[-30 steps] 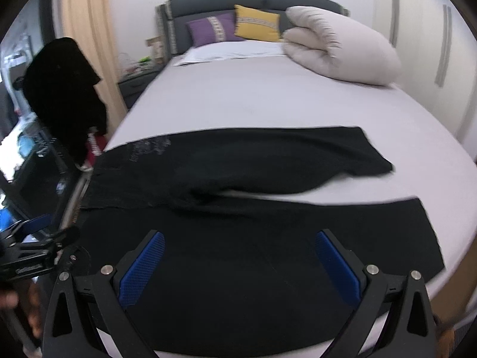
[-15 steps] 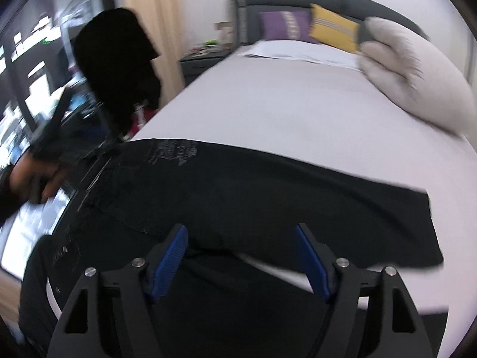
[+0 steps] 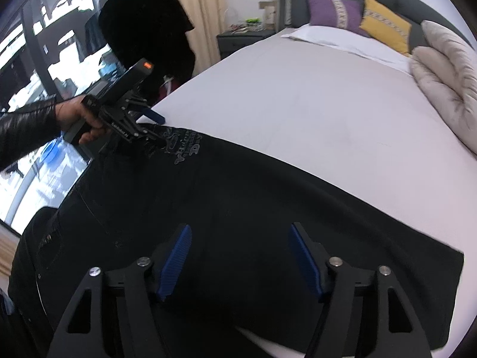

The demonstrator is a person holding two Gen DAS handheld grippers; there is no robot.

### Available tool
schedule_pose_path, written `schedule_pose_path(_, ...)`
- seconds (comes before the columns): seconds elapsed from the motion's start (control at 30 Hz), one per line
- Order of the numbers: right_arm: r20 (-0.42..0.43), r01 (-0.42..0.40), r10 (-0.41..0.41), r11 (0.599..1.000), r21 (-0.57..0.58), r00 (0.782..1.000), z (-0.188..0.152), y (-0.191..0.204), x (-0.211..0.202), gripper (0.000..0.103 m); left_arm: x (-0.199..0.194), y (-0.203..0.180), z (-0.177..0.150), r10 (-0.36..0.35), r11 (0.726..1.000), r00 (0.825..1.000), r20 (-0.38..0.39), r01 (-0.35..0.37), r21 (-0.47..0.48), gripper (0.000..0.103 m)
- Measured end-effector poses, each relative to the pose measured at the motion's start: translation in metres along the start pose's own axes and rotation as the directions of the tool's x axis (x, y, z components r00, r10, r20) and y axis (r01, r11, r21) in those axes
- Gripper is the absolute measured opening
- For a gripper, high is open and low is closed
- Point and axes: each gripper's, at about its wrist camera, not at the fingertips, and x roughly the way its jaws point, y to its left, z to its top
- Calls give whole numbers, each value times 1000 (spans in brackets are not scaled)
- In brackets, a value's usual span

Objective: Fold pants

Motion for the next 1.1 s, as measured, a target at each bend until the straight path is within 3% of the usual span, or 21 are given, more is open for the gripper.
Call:
schedule_pose_path(0.03, -6, -4, 4, 1000, -10, 1000, 4, 0, 4, 67, 0, 2, 1, -11, 1000, 1000, -5, 11, 7, 68)
schedule_pose_path(0.1, -20, -9, 8, 999, -37, 1000, 17, -1, 15, 67, -1, 6, 3, 3, 1000, 1000, -11, -3, 16, 39)
schedule_pose_path(0.13, -30, -10, 8, 998, -57, 1000, 25, 0, 21, 67, -2, 9, 4, 17, 1000, 1000, -11, -17, 14, 29)
schedule_pose_path(0.2, -44, -21, 18, 997, -71, 999, 37, 1, 30, 67, -3, 13, 5, 19, 1000, 1000, -9, -19, 12, 16)
schedule_pose_path(0.27, -61, -17, 12, 996, -88, 998, 52, 0, 43, 67, -8, 13, 3, 39, 999, 999, 9, -40, 17, 12)
schedule_pose_path(0.4, -103, -5, -11, 988, -154, 995, 78, 1, 66, 67, -27, 12, -6, 79, 996, 990, 114, -82, 22, 10)
schedule_pose_path(0.63, -197, -22, -24, 974, -227, 980, 105, -1, 109, 60, -64, -6, -33, 176, 976, 948, 264, -204, 79, 10)
schedule_pose_path(0.77, -243, -33, -22, 975, -221, 970, 107, -9, 125, 57, -83, -5, -49, 181, 973, 933, 310, -216, 83, 9)
schedule_pose_path(0.8, -252, -42, -13, 976, -214, 968, 108, -11, 128, 51, -85, -3, -50, 176, 973, 933, 315, -212, 86, 9)
schedule_pose_path(0.9, -252, -63, 13, 980, -188, 968, 108, -10, 126, 18, -96, -25, -74, 178, 973, 932, 317, -215, 86, 9)
schedule_pose_path(1.1, -174, -63, 38, 988, -140, 984, 105, -6, 97, 5, -100, -41, -83, 167, 981, 925, 341, -190, 37, 9)
